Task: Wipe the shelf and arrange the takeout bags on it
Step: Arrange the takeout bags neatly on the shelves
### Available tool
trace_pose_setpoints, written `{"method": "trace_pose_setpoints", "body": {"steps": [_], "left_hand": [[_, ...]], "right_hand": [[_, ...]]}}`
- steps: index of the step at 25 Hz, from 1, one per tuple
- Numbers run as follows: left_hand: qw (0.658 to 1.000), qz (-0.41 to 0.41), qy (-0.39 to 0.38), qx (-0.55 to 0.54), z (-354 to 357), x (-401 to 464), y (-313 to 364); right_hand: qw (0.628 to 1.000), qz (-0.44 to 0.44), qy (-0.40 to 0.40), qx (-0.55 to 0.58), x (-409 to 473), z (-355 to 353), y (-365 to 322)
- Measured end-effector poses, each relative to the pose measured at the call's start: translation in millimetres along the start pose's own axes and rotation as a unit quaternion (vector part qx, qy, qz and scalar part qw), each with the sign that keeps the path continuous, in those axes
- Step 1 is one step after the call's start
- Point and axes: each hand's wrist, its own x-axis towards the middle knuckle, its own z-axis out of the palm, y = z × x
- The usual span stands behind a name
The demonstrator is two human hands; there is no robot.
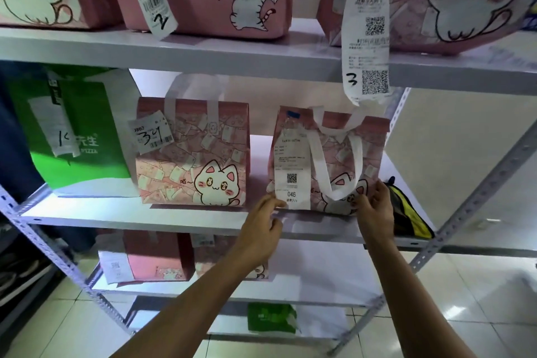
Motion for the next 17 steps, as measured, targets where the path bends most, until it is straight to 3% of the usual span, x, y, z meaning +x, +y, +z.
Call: {"method": "trace_pose_setpoints", "body": {"steps": [11, 17], "left_hand": [[0.999, -0.026, 0.02, 0.039, 2, 11, -4], [0.999, -0.026, 0.014, 0.035, -5, 3, -5]], "right_hand": [[0.997, -0.009, 0.016, -0.073, 19, 3, 14], [0.998, 0.001, 0.048, -0.027, 5, -7, 4]]}}
